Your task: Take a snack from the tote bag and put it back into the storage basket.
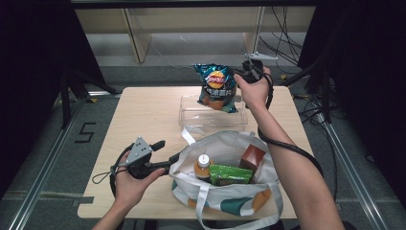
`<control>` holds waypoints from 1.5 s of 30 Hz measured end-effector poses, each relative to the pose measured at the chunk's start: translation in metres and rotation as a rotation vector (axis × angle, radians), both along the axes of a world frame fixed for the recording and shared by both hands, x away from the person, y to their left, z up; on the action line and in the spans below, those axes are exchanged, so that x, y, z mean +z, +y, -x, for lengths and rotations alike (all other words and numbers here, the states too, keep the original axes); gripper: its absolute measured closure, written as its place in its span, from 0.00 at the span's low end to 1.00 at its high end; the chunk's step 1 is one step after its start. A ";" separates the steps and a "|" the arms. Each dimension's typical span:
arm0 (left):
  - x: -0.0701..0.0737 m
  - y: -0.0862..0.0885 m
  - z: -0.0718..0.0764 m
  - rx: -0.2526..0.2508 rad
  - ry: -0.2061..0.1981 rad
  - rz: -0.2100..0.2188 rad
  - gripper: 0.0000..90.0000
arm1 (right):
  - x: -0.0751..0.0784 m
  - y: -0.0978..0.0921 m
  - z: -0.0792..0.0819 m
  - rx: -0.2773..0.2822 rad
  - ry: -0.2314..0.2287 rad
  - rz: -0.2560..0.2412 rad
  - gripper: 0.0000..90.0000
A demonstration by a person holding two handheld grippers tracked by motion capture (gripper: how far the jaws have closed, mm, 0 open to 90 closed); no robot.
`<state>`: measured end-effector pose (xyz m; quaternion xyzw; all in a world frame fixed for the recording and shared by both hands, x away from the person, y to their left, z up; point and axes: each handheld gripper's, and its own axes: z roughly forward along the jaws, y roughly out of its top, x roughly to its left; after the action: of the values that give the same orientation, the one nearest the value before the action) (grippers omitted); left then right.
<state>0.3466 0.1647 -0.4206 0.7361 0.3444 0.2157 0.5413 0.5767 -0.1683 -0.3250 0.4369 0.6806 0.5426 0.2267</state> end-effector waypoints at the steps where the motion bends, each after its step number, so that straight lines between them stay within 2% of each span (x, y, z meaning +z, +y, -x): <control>1: 0.000 0.000 0.000 0.001 -0.002 0.001 0.33 | 0.000 0.001 0.001 -0.007 0.016 -0.003 1.00; 13: 0.001 0.001 0.001 0.006 -0.002 0.001 0.33 | -0.005 0.003 -0.006 -0.008 0.035 0.001 1.00; 14: 0.001 0.001 0.001 0.006 -0.003 0.003 0.33 | -0.006 0.003 -0.006 -0.010 0.026 0.000 1.00; 19: 0.001 0.001 0.001 0.005 -0.004 0.003 0.33 | -0.009 0.004 -0.007 -0.010 0.050 0.008 1.00; 21: 0.001 0.001 0.001 -0.004 -0.011 0.012 0.33 | -0.011 0.003 -0.009 -0.002 0.039 0.020 1.00; 22: 0.001 0.001 0.002 0.003 -0.003 0.012 0.33 | -0.012 0.005 -0.008 -0.005 0.055 0.003 1.00; 25: 0.001 0.000 0.002 0.006 0.009 0.020 0.33 | -0.016 0.005 -0.010 -0.006 0.060 0.011 1.00; 27: 0.001 0.001 0.001 0.001 0.003 0.013 0.33 | -0.017 0.006 -0.011 -0.007 0.072 0.013 1.00; 31: 0.001 0.001 0.001 0.002 0.000 0.009 0.33 | -0.019 0.005 -0.012 -0.003 0.066 0.016 1.00; 32: 0.001 0.001 0.001 0.001 -0.001 0.006 0.33 | -0.019 0.006 -0.012 -0.005 0.082 0.014 1.00; 34: 0.001 0.001 0.001 0.004 -0.003 0.013 0.33 | -0.020 0.006 -0.013 -0.006 0.074 0.027 1.00; 36: 0.001 0.001 0.000 -0.002 -0.007 0.021 0.33 | -0.021 0.007 -0.013 0.000 0.082 0.010 1.00; 37: 0.001 0.001 0.000 -0.001 -0.008 0.021 0.33 | -0.021 0.006 -0.014 -0.004 0.083 0.022 1.00; 42: 0.001 0.001 0.001 0.001 -0.006 0.011 0.33 | -0.024 0.005 -0.015 -0.005 0.117 0.012 1.00; 44: 0.001 0.001 0.001 0.002 -0.006 0.011 0.33 | -0.026 0.004 -0.018 -0.005 0.112 0.033 1.00; 45: 0.001 0.001 0.001 0.003 -0.006 0.011 0.33 | -0.027 0.003 -0.019 0.014 0.105 0.051 1.00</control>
<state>0.3459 0.1656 -0.4193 0.7319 0.3450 0.2166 0.5462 0.5961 -0.1657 -0.3524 0.4539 0.7082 0.5032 0.1979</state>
